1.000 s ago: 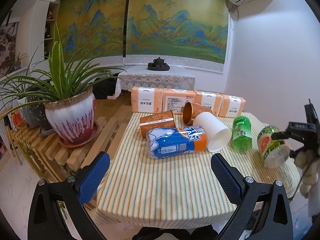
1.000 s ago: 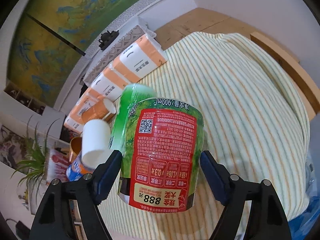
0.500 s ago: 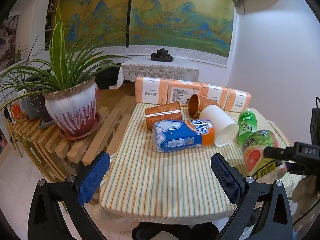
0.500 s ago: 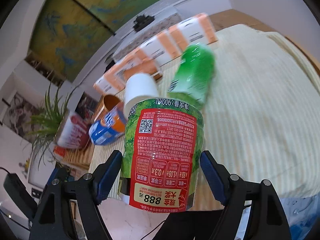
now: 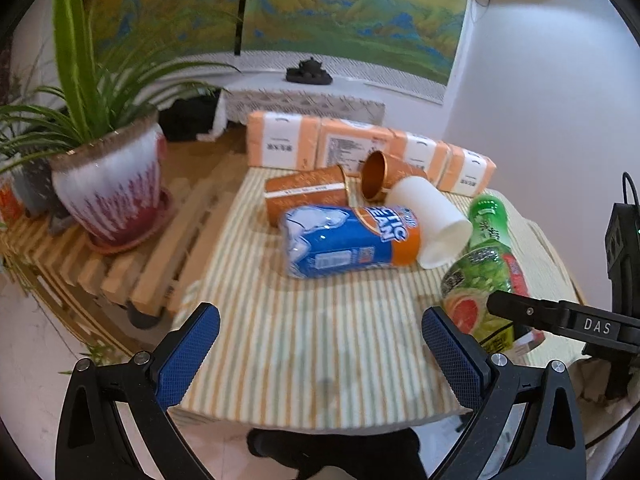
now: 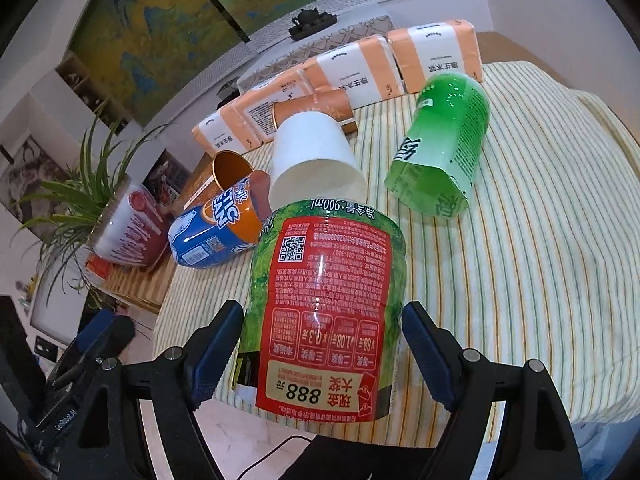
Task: Flip cup upside down
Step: 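Lift the red-labelled bottle off the table with the right gripper, then close the left gripper on the bottle while the right gripper releases it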
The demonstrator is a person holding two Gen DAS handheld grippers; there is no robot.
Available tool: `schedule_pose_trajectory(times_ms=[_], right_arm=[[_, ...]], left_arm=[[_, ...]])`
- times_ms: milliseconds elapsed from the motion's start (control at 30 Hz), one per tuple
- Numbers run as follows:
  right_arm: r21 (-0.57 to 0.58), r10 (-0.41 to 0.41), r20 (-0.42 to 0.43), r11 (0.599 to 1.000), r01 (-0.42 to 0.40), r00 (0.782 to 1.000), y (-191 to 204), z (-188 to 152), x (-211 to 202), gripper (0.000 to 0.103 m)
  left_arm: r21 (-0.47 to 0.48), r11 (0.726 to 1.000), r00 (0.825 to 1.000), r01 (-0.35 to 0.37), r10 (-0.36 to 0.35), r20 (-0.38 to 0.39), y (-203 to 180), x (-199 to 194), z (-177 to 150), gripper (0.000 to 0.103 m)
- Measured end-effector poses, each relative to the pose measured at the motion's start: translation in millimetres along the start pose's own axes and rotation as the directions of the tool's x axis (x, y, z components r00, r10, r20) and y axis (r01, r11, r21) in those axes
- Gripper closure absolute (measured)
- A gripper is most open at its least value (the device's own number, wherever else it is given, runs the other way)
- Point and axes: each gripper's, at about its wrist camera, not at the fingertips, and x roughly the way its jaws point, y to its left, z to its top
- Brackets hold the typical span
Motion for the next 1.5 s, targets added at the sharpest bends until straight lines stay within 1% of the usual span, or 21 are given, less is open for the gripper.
schedule_pose_trajectory(times_ms=[33, 167, 233, 300, 367, 433, 500, 567, 667, 767, 833, 1067, 1233, 1333, 1400, 1500], right_arm=[[0.000, 0.006, 0.004, 1.000, -0.006, 1.000, 0, 0, -2, 0.024], [-0.010, 0.019, 0.051, 1.000, -0.018, 0.999, -1, -2, -19, 0.024], [-0.016, 0.020, 0.076, 1.000, -0.019, 0.997, -2, -7, -32, 0.024], [-0.022, 0.015, 0.098, 1.000, -0.013, 0.995, -4, -12, -44, 0.024], [-0.027, -0.008, 0.128, 1.000, 0.011, 0.992, -8, -19, -56, 0.024], [-0.026, -0.041, 0.158, 0.999, 0.046, 0.987, -14, -28, -67, 0.024], [-0.025, -0.082, 0.180, 0.996, 0.088, 0.980, -22, -38, -77, 0.024], [-0.013, -0.113, 0.193, 0.993, 0.117, 0.975, -31, -47, -84, 0.024], [0.023, -0.129, 0.195, 0.992, 0.127, 0.972, -47, -58, -93, 0.024], [0.053, -0.154, 0.203, 0.988, 0.146, 0.967, -61, -66, -100, 0.024], [0.070, -0.161, 0.210, 0.986, 0.149, 0.964, -68, -70, -104, 0.024], [0.098, -0.159, 0.232, 0.985, 0.140, 0.960, -78, -78, -113, 0.024], [0.113, -0.162, 0.233, 0.984, 0.139, 0.959, -84, -81, -115, 0.024], [0.121, -0.165, 0.231, 0.983, 0.140, 0.959, -88, -82, -116, 0.024], [0.127, -0.171, 0.236, 0.981, 0.144, 0.957, -90, -85, -119, 0.024], [0.123, -0.175, 0.239, 0.981, 0.149, 0.955, -90, -85, -120, 0.024]], left_arm=[[-0.013, 1.000, 1.000, 0.016, -0.016, -0.010, 0, 2, 2, 0.001], [-0.035, 0.999, 0.999, 0.028, -0.029, -0.034, -6, 4, 10, 0.001], [-0.038, 0.998, 0.996, 0.055, -0.057, -0.070, -14, 8, 15, 0.001], [-0.036, 0.994, 0.986, 0.101, -0.105, -0.127, -24, 16, 19, 0.001], [-0.042, 0.989, 0.973, 0.141, -0.146, -0.179, -34, 25, 25, 0.001], [-0.048, 0.985, 0.963, 0.166, -0.173, -0.208, -44, 31, 29, 0.001], [-0.049, 0.983, 0.957, 0.178, -0.185, -0.223, -56, 36, 32, 0.001], [-0.043, 0.980, 0.947, 0.193, -0.198, -0.251, -67, 42, 36, 0.001], [-0.042, 0.979, 0.938, 0.199, -0.203, -0.280, -83, 50, 42, 0.001], [-0.065, 0.975, 0.914, 0.211, -0.221, -0.339, -94, 65, 47, 0.001], [-0.080, 0.975, 0.902, 0.210, -0.224, -0.369, -98, 74, 49, 0.001], [-0.089, 0.976, 0.866, 0.200, -0.219, -0.449, -117, 101, 53, 0.001], [-0.098, 0.976, 0.853, 0.196, -0.219, -0.474, -127, 115, 54, 0.001], [-0.108, 0.975, 0.837, 0.193, -0.221, -0.500, -130, 125, 52, 0.001], [-0.117, 0.976, 0.833, 0.182, -0.216, -0.509, -129, 129, 50, 0.001], [-0.101, 0.978, 0.825, 0.182, -0.208, -0.526, -134, 136, 48, 0.002]])
